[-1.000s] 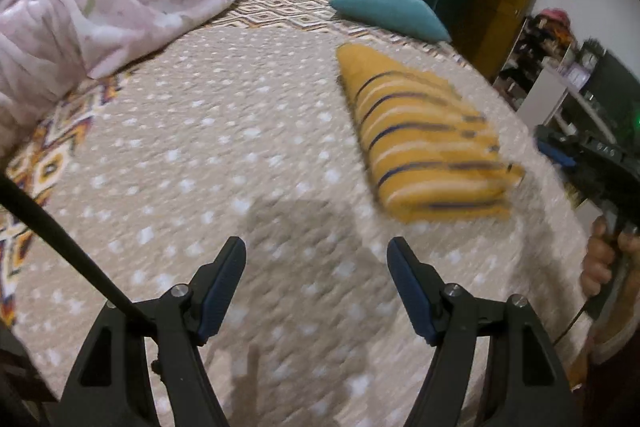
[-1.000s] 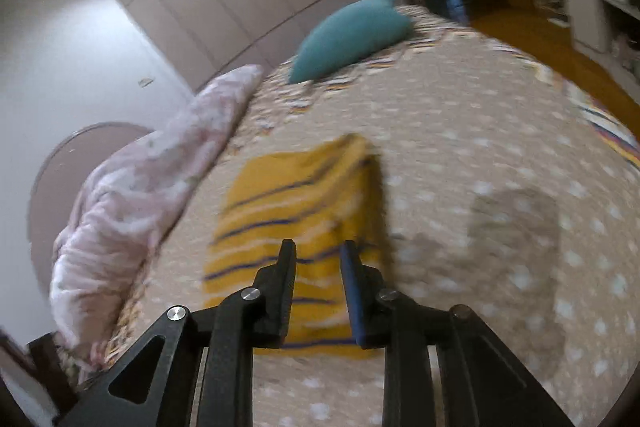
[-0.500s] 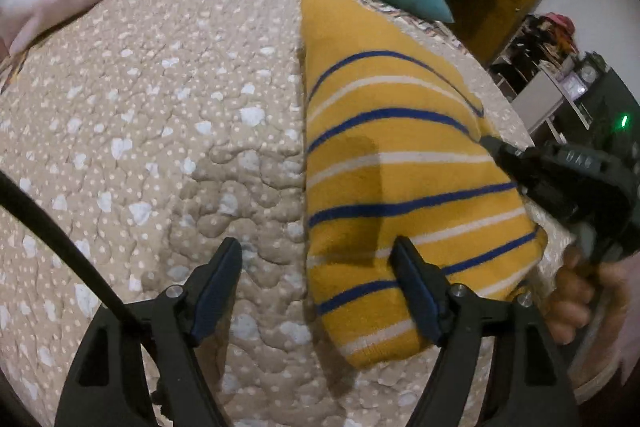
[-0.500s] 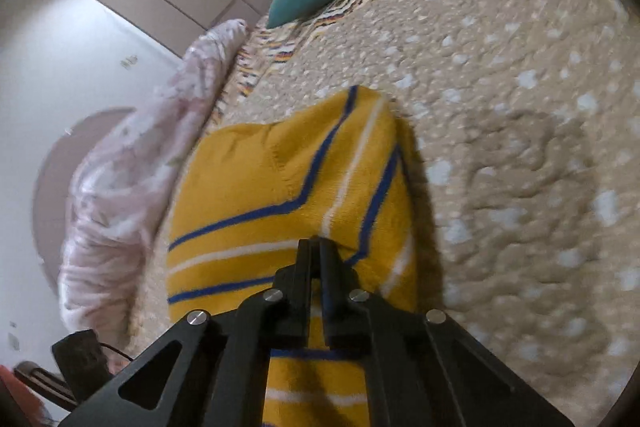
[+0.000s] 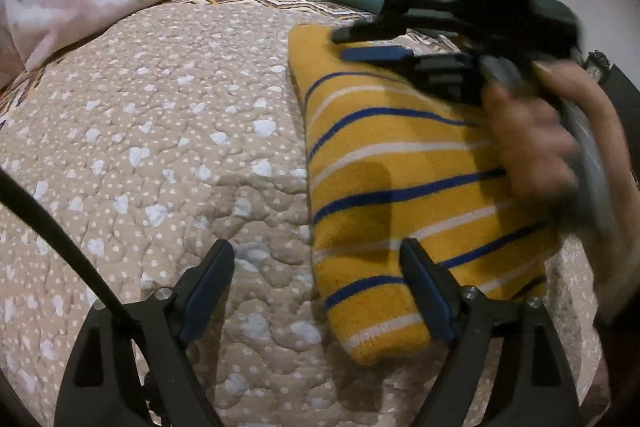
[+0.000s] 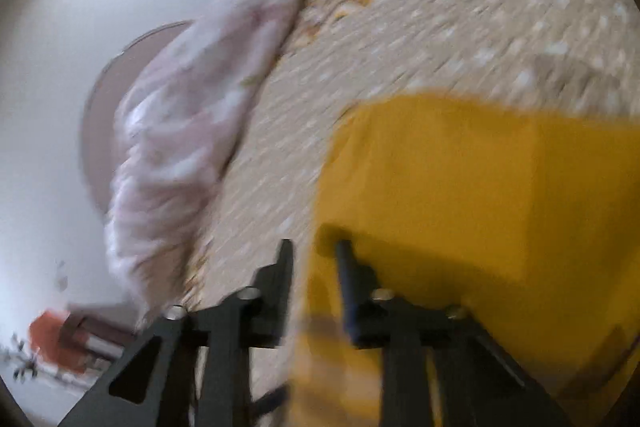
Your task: Fold small clothes
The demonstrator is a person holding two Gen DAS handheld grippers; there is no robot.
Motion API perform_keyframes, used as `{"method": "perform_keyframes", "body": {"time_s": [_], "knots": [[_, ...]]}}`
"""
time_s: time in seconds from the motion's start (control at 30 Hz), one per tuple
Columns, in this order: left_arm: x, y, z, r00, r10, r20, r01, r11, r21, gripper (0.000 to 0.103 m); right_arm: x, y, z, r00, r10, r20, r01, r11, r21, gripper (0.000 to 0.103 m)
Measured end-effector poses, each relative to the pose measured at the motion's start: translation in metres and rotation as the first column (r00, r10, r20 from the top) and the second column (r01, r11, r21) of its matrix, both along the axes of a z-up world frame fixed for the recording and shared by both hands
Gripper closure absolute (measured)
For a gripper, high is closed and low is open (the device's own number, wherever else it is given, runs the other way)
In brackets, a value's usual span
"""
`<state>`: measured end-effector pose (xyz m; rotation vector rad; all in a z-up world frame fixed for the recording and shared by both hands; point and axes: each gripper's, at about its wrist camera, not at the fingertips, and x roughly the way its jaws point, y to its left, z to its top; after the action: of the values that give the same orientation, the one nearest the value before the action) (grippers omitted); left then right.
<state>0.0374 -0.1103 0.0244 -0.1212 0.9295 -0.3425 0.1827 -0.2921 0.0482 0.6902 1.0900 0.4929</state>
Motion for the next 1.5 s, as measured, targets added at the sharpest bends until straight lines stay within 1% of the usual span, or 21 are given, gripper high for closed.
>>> {"method": "perform_keyframes", "body": {"time_s": [0.07, 0.13, 0.2, 0.27, 0.37, 0.47, 0.53, 0.6, 0.63, 0.67, 0.8, 0.93, 1.07, 1.13, 1.17, 1.23, 1.27, 1.33, 1.37, 1.4, 1.5], "knots": [[0.001, 0.000, 0.000, 1.000, 0.001, -0.001, -0.001, 1.000, -0.003, 0.017, 0.015, -0.020, 0.000, 0.991, -0.136, 0.003, 0.135, 0.976, -0.173, 0.088], [0.002, 0.000, 0.000, 1.000, 0.000, -0.004, 0.000, 1.000, 0.001, 0.017, 0.016, -0.038, 0.004, 0.972, -0.236, 0.011, 0.231, 0.943, -0.240, 0.084], [0.002, 0.002, 0.002, 1.000, -0.008, -0.011, 0.008, 1.000, -0.001, 0.017, 0.002, -0.062, 0.023, 0.952, -0.298, 0.070, 0.306, 0.934, -0.184, 0.070], [0.001, 0.005, 0.006, 1.000, -0.015, -0.021, 0.015, 1.000, -0.005, 0.017, -0.028, -0.083, 0.043, 0.944, -0.307, 0.122, 0.317, 0.946, -0.071, 0.065], [-0.007, 0.010, 0.015, 1.000, -0.013, -0.025, 0.012, 0.999, -0.030, 0.017, -0.072, -0.100, 0.059, 0.944, -0.281, 0.175, 0.280, 0.960, 0.031, 0.058], [-0.020, 0.017, 0.021, 0.999, -0.001, -0.045, -0.001, 0.999, -0.042, 0.017, -0.096, -0.103, 0.040, 0.962, -0.250, 0.111, 0.240, 0.966, 0.096, 0.052], [-0.031, 0.022, 0.026, 0.999, 0.002, -0.051, -0.004, 0.999, -0.038, 0.017, -0.104, -0.110, 0.019, 0.960, -0.276, 0.043, 0.274, 0.961, 0.036, 0.052], [-0.042, 0.028, 0.031, 0.999, 0.010, -0.047, -0.011, 1.000, -0.026, 0.017, -0.121, -0.131, -0.001, 0.936, -0.351, -0.008, 0.350, 0.935, -0.061, 0.053], [-0.049, 0.032, 0.034, 0.999, 0.015, -0.044, -0.016, 1.000, -0.017, 0.017, -0.136, -0.143, -0.005, 0.912, -0.410, -0.012, 0.403, 0.903, -0.150, 0.052], [-0.054, 0.036, 0.037, 0.999, 0.020, -0.043, -0.020, 1.000, -0.009, 0.017, -0.153, -0.152, -0.004, 0.899, -0.438, 0.003, 0.432, 0.885, -0.173, 0.051], [-0.073, 0.050, 0.035, 0.998, 0.047, -0.048, -0.046, 0.999, 0.013, 0.017, -0.210, -0.163, 0.009, 0.879, -0.473, 0.060, 0.476, 0.864, -0.165, 0.051], [-0.087, 0.059, 0.017, 0.991, 0.081, -0.105, -0.080, 0.997, 0.016, 0.017, -0.245, -0.139, 0.032, 0.891, -0.435, 0.132, 0.454, 0.863, -0.221, 0.051], [-0.104, 0.060, 0.002, 0.986, 0.100, -0.130, -0.093, 0.994, 0.066, 0.017, -0.260, -0.103, 0.054, 0.914, -0.344, 0.216, 0.389, 0.894, -0.224, 0.051], [-0.112, 0.054, 0.000, 0.991, 0.083, -0.104, -0.072, 0.991, 0.110, 0.017, -0.256, -0.084, 0.058, 0.925, -0.294, 0.240, 0.340, 0.924, -0.176, 0.051], [-0.114, 0.052, 0.000, 0.992, 0.076, -0.096, -0.063, 0.989, 0.131, 0.017, -0.247, -0.076, 0.057, 0.929, -0.285, 0.237, 0.318, 0.941, -0.117, 0.051], [-0.119, 0.046, -0.002, 0.995, 0.062, -0.084, -0.047, 0.985, 0.167, 0.015, -0.234, -0.070, 0.046, 0.940, -0.280, 0.193, 0.286, 0.958, -0.008, 0.050], [-0.121, 0.044, -0.004, 0.995, 0.056, -0.078, -0.041, 0.982, 0.182, 0.014, -0.219, -0.066, 0.032, 0.951, -0.279, 0.130, 0.272, 0.960, 0.068, 0.049], [-0.124, 0.042, -0.005, 0.996, 0.052, -0.066, -0.039, 0.980, 0.194, 0.013, -0.210, -0.066, 0.006, 0.947, -0.319, 0.037, 0.314, 0.944, 0.100, 0.049], [-0.125, 0.042, -0.006, 0.997, 0.050, -0.065, -0.037, 0.981, 0.192, 0.012, -0.212, -0.069, -0.007, 0.939, -0.343, 0.001, 0.341, 0.934, 0.105, 0.053], [-0.125, 0.042, -0.006, 0.997, 0.047, -0.063, -0.034, 0.981, 0.189, 0.012, -0.216, -0.072, -0.019, 0.933, -0.359, -0.007, 0.356, 0.924, 0.141, 0.059], [-0.125, 0.044, -0.008, 0.998, 0.034, -0.058, -0.023, 0.983, 0.182, 0.008, -0.239, -0.081, -0.027, 0.925, -0.380, 0.010, 0.371, 0.908, 0.196, 0.061]]}}
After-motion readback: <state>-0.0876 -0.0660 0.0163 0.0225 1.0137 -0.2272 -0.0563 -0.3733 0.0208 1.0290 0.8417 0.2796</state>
